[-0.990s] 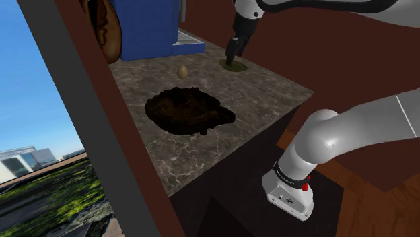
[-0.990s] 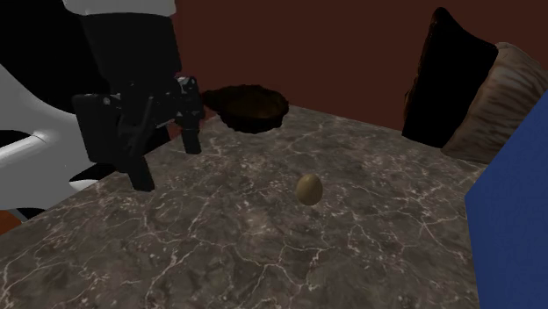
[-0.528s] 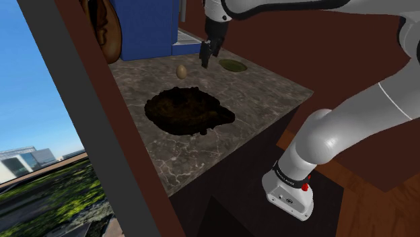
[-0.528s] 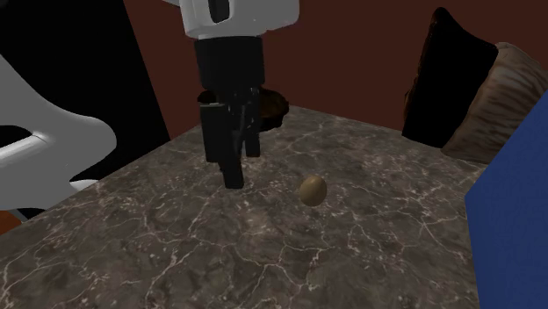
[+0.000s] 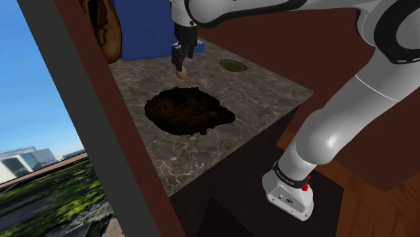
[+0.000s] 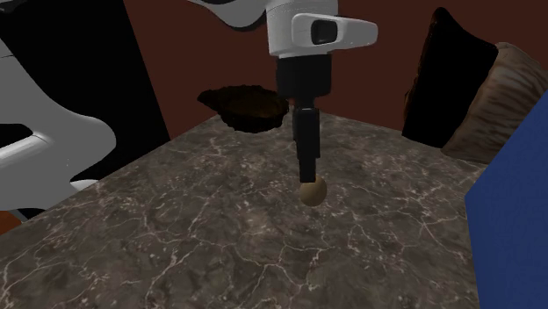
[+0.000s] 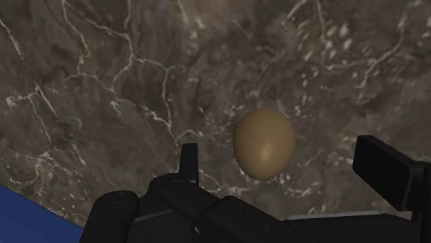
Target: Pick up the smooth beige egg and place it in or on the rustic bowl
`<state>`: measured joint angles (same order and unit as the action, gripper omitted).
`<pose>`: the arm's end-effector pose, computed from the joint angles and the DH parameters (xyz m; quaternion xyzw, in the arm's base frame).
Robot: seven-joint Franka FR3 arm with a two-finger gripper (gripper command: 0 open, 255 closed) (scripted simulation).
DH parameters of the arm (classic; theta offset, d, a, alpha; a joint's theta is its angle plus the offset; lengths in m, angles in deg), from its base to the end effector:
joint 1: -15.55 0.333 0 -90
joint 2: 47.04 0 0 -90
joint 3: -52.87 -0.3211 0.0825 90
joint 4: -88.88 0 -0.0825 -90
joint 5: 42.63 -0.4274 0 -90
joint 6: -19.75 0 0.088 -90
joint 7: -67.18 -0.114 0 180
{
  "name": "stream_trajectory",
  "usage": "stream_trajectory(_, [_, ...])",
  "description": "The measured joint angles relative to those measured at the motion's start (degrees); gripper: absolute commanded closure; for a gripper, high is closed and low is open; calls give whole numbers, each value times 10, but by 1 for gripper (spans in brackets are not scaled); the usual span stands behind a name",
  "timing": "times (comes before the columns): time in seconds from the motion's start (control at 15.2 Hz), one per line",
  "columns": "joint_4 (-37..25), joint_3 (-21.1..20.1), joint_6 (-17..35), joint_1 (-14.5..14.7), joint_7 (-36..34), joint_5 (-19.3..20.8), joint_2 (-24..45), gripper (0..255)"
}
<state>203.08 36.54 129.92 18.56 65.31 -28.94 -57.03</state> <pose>0.5332 0.1758 0.5332 0.9720 0.1845 0.0716 0.1270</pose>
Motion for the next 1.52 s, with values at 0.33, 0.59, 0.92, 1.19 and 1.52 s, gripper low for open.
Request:
stream_trajectory(0.33, [13,-2,29,-1,-8,9,17,0])
stream_trajectory(0.59, [29,0,52,-3,-11,14,24,0])
stream_trajectory(0.92, [33,1,56,-4,-11,15,24,0])
stream_trajectory(1.19, [33,1,56,-4,-11,15,24,255])
stream_trajectory(1.52, [33,1,56,-4,-11,15,24,255])
